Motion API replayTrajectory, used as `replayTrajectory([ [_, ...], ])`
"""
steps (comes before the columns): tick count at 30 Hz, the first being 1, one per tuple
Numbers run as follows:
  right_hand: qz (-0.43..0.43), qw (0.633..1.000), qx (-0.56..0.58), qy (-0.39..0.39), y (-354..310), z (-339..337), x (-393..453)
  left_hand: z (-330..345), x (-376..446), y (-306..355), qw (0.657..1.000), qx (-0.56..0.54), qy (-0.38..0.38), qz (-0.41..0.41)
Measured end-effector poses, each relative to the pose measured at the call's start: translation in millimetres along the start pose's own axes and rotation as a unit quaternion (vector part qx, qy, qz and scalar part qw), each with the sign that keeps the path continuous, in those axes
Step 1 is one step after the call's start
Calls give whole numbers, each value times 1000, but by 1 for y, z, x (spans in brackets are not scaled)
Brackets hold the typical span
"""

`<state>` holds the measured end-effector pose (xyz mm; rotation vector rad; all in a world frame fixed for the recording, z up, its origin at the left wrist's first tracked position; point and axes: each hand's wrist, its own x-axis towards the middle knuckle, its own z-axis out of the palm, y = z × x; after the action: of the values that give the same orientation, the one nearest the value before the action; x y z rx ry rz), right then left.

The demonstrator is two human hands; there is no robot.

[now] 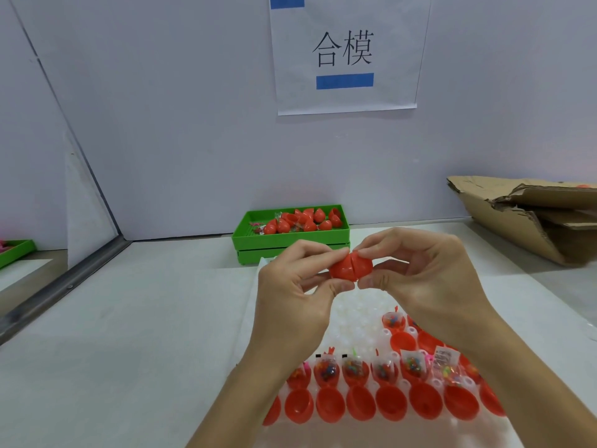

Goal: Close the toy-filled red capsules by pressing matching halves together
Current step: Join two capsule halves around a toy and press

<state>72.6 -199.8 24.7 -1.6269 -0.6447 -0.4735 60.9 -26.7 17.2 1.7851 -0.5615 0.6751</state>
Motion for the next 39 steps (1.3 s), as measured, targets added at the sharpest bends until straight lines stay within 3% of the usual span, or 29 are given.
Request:
replayTrajectory([
  [7,3,1000,9,6,-2,2,0,2,-2,-1,1000,23,8,15],
  [14,13,999,39,6,-2,-3,2,2,-2,4,998,-54,-16,-25],
  [24,-3,1000,-24,-2,2,-3,2,3,-3,8,996,-74,-14,-46],
  [33,10,999,4,-39,-6,-5,-1,6,-3,7,992,-97,-17,-74],
  [39,39,997,-55,-26,-3,-5,0,7,-3,5,987,-111,-27,-110],
])
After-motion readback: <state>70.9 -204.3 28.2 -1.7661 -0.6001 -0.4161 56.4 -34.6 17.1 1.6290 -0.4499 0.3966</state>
